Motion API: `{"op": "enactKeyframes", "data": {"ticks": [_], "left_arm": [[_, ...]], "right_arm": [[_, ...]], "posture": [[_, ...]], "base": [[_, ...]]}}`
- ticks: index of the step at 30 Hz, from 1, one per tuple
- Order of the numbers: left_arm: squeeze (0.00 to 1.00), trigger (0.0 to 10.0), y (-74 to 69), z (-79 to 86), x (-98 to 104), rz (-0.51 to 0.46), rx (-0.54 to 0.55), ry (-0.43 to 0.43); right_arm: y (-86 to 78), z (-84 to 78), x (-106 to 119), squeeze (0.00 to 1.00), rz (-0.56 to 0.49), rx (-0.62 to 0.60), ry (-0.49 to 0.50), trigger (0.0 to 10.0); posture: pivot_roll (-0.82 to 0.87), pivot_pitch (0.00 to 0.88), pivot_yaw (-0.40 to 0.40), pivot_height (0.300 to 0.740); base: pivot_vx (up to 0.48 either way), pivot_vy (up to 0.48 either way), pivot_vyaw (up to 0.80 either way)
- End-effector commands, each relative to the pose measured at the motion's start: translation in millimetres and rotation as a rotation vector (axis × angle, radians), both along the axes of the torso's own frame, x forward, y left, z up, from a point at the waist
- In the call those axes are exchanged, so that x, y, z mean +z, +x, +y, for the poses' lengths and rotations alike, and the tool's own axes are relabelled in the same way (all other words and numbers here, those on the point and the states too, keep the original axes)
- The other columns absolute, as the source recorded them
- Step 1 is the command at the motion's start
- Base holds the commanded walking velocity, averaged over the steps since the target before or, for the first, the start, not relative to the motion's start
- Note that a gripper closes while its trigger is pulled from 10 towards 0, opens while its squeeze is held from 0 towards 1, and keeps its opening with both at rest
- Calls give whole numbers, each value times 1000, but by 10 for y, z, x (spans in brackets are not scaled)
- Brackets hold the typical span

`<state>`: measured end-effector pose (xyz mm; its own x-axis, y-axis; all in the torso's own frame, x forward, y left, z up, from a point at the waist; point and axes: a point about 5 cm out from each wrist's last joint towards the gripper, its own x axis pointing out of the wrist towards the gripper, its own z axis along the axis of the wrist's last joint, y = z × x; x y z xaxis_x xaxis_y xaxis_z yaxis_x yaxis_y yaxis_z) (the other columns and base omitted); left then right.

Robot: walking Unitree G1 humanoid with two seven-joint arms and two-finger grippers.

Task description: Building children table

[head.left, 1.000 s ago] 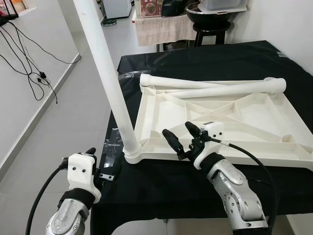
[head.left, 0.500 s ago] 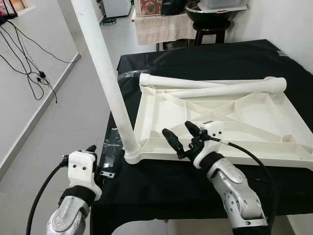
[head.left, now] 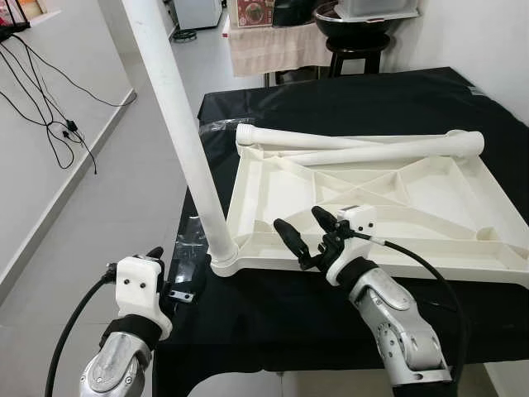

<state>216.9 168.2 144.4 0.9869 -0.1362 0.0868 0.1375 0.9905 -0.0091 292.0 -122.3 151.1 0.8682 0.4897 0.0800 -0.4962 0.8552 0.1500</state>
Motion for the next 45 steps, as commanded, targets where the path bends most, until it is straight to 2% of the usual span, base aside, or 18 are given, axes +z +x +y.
{"op": "enactKeyframes", "data": {"ticks": [1,45], "left_arm": [[0,10000,-15,28,-47,19,14,-14],[0,10000,17,40,-53,33,24,-9]], "right_arm": [[-22,27,-30,0,17,14,13,10000],[-8,27,-30,0,29,26,30,10000]], "posture": [[-44,86,68,740],[-50,92,77,740]], "base": [[0,0,0],[0,0,0]]}}
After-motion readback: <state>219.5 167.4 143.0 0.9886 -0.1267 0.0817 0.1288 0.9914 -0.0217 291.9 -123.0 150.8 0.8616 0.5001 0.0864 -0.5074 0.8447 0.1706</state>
